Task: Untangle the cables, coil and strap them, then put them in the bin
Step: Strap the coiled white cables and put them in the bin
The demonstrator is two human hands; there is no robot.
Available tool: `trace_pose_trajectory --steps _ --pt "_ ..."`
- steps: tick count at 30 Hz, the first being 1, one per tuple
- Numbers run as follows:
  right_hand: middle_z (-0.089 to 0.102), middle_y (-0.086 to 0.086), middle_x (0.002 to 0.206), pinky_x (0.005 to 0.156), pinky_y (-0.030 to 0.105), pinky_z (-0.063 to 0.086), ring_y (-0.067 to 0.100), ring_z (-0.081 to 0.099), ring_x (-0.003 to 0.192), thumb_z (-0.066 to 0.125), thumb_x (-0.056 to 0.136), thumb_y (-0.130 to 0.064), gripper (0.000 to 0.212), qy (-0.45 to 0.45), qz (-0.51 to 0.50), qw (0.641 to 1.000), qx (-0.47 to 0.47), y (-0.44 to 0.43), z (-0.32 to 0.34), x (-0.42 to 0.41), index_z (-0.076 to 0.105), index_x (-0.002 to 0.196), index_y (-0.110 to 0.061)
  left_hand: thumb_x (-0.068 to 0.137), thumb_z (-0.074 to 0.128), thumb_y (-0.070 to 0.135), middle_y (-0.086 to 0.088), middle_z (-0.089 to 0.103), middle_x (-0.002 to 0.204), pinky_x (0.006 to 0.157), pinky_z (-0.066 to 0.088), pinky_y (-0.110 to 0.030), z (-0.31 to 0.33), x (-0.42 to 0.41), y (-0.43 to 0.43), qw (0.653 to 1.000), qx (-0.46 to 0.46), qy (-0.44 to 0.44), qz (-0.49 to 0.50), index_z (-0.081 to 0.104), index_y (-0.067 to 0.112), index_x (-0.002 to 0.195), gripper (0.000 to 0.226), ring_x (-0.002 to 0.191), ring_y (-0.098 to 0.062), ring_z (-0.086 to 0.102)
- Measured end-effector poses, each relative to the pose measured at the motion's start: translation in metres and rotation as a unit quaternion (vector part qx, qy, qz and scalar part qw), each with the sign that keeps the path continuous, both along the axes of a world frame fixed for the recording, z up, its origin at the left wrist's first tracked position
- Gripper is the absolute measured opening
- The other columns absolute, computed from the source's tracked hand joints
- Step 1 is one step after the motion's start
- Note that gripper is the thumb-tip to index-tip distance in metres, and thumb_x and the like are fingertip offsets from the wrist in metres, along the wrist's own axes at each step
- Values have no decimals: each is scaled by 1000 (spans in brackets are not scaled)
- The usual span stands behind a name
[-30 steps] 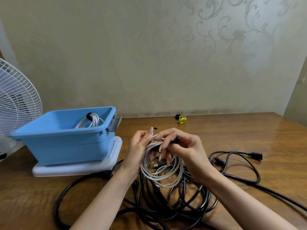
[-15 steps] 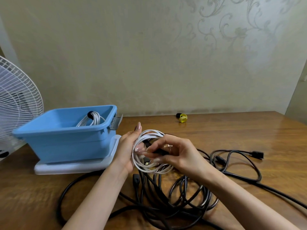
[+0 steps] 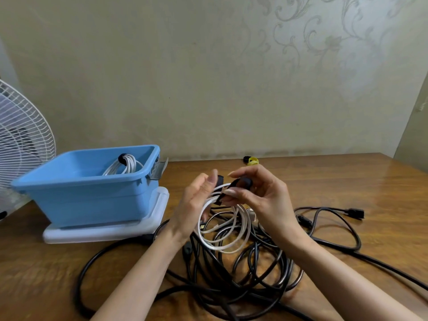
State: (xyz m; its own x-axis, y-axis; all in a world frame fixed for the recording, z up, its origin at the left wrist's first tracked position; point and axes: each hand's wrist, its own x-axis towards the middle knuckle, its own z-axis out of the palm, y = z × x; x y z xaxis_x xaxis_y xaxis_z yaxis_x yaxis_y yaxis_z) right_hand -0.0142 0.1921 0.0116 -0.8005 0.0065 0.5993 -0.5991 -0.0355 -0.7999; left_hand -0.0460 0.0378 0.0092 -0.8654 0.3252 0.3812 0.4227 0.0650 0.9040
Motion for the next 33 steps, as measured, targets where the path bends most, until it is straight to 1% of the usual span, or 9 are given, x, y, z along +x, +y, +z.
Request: trace_pose_trajectory --steps 7,11,14,16,19,23,25,29,33 --pt "70 3 75 59 19 52 9 66 65 71 77 1 13 1 -59 998 -13 15 7 -7 67 79 -11 89 46 31 26 55 67 53 35 -7 1 3 3 980 -133 135 -69 49 21 84 12 58 6 49" --pt "70 5 76 62 19 53 10 67 67 71 77 4 15 -33 -61 997 -31 17 7 -9 67 76 -11 89 56 34 23 53 68 56 34 -9 0 4 2 968 -156 187 -67 50 23 78 17 59 3 47" --pt "68 11 75 56 24 55 14 65 59 69 79 1 8 -49 -59 996 -51 19 7 -10 66 80 -5 85 60 47 16 52 73 55 35 -17 -1 2 0 962 -177 198 -59 50 23 78 27 61 -4 46" --pt "68 8 69 52 26 55 16 65 53 69 80 0 7 -59 -59 995 -54 21 7 -11 64 82 -3 86 62 46 14 53 69 55 34 -13 -2 3 1 959 -187 208 -50 51 23 77 27 59 -2 46" --pt "66 2 62 48 24 52 13 63 50 68 82 1 9 -75 -68 994 -43 18 2 -14 61 82 -5 86 60 35 7 59 57 55 37 -10 -1 6 2 970 -166 167 -65 55 16 81 21 52 0 53" --pt "65 4 68 49 19 48 8 61 54 69 81 0 9 -146 -52 988 -23 15 -3 -20 63 80 -6 84 59 20 -3 68 68 55 40 -5 4 12 5 986 -66 77 -130 57 3 95 20 54 1 60" --pt "64 8 66 47 21 48 11 60 49 68 82 1 8 -166 -30 983 -69 17 -2 -21 63 81 -6 83 58 20 -6 67 69 50 38 -5 6 13 6 988 -36 33 -148 54 3 101 25 48 1 56" --pt "62 10 58 43 30 53 19 59 43 63 84 5 13 -42 -69 990 -117 21 3 -17 57 82 -6 84 59 30 -8 66 66 38 24 -16 3 10 6 989 -36 -28 -141 50 9 102 29 36 -5 34" --pt "63 14 67 45 31 54 19 61 49 64 84 3 14 10 -84 992 -93 19 4 -12 57 82 -9 85 59 29 -10 68 67 39 18 -28 2 8 4 988 -48 -30 -141 51 11 92 21 38 -11 33"
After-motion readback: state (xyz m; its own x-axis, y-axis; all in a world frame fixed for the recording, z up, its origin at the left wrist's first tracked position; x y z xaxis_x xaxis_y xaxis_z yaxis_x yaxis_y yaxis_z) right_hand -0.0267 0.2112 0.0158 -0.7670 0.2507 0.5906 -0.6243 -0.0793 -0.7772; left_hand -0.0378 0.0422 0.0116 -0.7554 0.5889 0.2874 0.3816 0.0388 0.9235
